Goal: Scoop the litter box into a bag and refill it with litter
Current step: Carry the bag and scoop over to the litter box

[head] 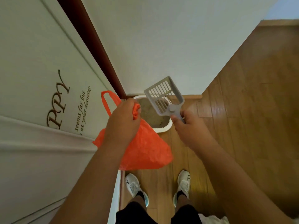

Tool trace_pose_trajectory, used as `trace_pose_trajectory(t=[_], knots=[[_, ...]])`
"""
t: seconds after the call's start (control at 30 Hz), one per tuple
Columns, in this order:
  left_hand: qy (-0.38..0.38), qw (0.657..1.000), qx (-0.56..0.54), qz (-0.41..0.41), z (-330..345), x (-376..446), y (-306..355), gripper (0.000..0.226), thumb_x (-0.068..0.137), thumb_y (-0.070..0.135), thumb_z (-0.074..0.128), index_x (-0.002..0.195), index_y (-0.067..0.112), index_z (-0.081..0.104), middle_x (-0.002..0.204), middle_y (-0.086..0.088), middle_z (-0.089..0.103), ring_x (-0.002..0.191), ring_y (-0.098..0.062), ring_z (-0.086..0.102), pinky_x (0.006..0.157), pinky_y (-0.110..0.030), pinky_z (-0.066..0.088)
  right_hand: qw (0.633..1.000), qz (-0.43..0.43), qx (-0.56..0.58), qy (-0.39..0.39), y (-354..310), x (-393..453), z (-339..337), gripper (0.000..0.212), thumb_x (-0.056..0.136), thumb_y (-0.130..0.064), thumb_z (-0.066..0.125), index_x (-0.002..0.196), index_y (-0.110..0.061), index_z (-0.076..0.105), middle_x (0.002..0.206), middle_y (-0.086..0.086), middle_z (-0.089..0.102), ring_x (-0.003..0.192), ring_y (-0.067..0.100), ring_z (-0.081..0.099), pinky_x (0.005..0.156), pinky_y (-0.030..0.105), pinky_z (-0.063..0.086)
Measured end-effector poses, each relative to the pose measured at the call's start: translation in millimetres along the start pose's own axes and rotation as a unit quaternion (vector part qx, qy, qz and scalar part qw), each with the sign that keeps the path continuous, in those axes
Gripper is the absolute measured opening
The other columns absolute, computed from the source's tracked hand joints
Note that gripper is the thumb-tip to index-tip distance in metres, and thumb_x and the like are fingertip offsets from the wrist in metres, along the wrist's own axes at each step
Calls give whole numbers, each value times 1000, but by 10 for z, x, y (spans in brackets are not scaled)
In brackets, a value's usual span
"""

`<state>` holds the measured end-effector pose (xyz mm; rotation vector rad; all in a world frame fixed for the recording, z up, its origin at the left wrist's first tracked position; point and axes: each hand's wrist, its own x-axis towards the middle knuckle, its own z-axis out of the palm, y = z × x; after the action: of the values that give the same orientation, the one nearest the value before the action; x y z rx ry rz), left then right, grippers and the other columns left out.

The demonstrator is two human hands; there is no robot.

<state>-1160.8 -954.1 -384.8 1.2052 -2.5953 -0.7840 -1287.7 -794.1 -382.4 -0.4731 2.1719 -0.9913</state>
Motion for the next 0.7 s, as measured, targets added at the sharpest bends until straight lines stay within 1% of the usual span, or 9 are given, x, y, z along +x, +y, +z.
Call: trace_pose_trajectory(t=[0.13, 0.23, 0.37, 0.43, 0.5, 0.6, 0.7], knots=[[-23, 1000, -4, 9, 26, 98, -176, 17, 103, 30, 57, 119, 25, 58, 105, 7, 60, 90, -10, 58, 78, -25, 46, 999, 23, 18, 27, 19, 55, 197, 19, 102, -45, 51, 106, -28, 59, 83, -1, 66, 62, 10, 58, 57, 34, 51], [-36, 999, -2, 19, 80, 131, -265, 15, 103, 31, 59, 117, 26, 58, 103, 9, 57, 89, -10, 57, 78, -24, 45, 998, 40, 22, 39, 67, 117, 286, 22, 101, -46, 52, 110, -27, 59, 84, -3, 66, 63, 10, 60, 56, 32, 52], [-40, 999, -4, 27, 245, 178, -355, 12, 103, 30, 59, 114, 26, 59, 104, 8, 60, 89, -11, 60, 78, -25, 49, 998, 58, 20, 29, 204, 239, 336, 24, 101, -45, 53, 113, -25, 58, 82, -2, 66, 62, 10, 59, 59, 39, 55], [-37, 999, -4, 29, 366, 193, -388, 9, 102, 28, 59, 111, 26, 59, 101, 7, 61, 87, -10, 60, 76, -25, 49, 998, 66, 9, 19, 277, 318, 338, 25, 101, -45, 53, 114, -25, 58, 83, -2, 66, 63, 11, 60, 62, 43, 57], [-37, 999, -4, 26, 497, 210, -411, 9, 102, 28, 59, 111, 26, 59, 99, 7, 60, 86, -10, 60, 74, -24, 48, 998, 68, -4, 12, 341, 388, 328, 25, 101, -45, 53, 115, -25, 57, 85, -2, 66, 65, 11, 60, 61, 40, 56], [-43, 999, -5, 19, 680, 248, -446, 9, 102, 30, 58, 111, 26, 59, 99, 7, 60, 85, -11, 59, 72, -22, 45, 998, 65, 1, -1, 446, 503, 332, 18, 101, -42, 54, 108, -26, 57, 85, 0, 66, 64, 12, 58, 55, 34, 51], [-43, 999, -7, 22, 863, 290, -476, 8, 103, 30, 58, 110, 26, 59, 100, 7, 60, 86, -10, 59, 69, -17, 40, 998, 68, -1, -7, 589, 630, 346, 21, 101, -41, 54, 107, -22, 58, 86, 3, 66, 65, 15, 57, 57, 35, 51]])
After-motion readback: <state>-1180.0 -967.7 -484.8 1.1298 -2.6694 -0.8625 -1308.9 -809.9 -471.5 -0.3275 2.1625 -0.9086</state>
